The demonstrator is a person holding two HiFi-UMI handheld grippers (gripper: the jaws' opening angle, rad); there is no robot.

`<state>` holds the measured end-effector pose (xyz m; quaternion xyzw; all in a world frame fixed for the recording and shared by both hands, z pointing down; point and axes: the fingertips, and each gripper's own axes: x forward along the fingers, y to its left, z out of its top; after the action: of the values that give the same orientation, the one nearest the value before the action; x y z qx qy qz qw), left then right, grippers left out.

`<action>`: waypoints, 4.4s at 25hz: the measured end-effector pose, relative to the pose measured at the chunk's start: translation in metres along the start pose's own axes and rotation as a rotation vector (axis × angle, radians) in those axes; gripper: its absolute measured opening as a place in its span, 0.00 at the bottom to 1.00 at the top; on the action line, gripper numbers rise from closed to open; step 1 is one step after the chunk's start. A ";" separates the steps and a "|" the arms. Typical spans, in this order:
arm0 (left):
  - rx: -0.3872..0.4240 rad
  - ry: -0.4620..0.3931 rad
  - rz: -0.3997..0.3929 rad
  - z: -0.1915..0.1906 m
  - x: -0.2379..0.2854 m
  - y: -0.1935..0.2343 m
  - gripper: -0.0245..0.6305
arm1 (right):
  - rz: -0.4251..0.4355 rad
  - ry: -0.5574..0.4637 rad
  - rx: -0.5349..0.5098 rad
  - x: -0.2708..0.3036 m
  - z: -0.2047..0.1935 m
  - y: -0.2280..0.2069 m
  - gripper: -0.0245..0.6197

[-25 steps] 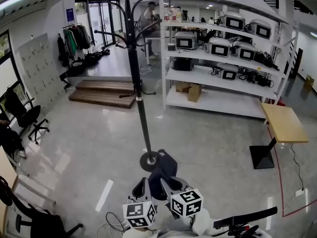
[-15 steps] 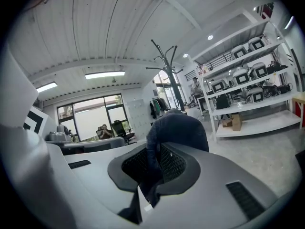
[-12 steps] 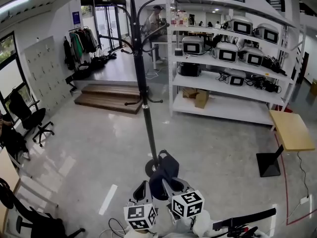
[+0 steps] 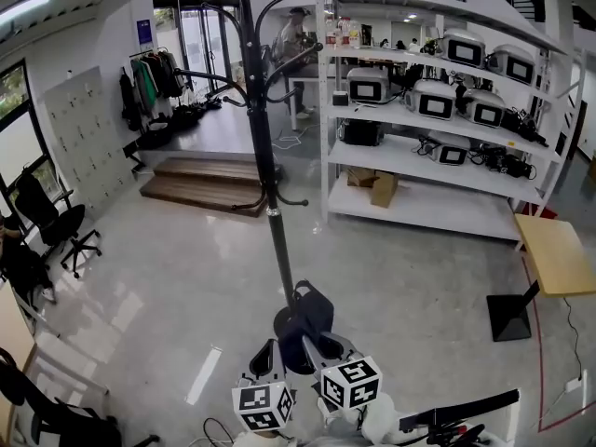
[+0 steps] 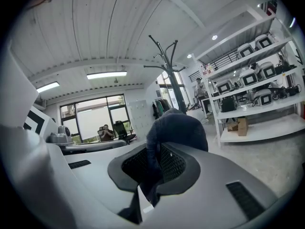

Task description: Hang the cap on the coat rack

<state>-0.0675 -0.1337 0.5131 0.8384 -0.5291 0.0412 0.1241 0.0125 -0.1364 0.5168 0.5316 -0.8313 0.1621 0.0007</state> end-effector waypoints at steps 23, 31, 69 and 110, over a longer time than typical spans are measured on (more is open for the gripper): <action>0.002 0.025 0.041 0.033 0.124 0.020 0.04 | 0.068 0.033 -0.003 0.102 0.044 -0.071 0.10; -0.004 0.033 0.050 0.040 0.167 0.029 0.04 | 0.089 0.055 -0.017 0.137 0.052 -0.092 0.10; -0.025 0.001 0.085 0.054 0.198 0.105 0.04 | 0.287 -0.413 -0.483 0.178 0.246 0.000 0.10; -0.063 -0.003 0.144 0.055 0.201 0.136 0.04 | 0.317 -0.610 -0.500 0.198 0.344 -0.003 0.10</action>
<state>-0.1051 -0.3797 0.5228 0.7939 -0.5893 0.0323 0.1463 -0.0122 -0.4052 0.2261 0.4042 -0.8786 -0.2111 -0.1416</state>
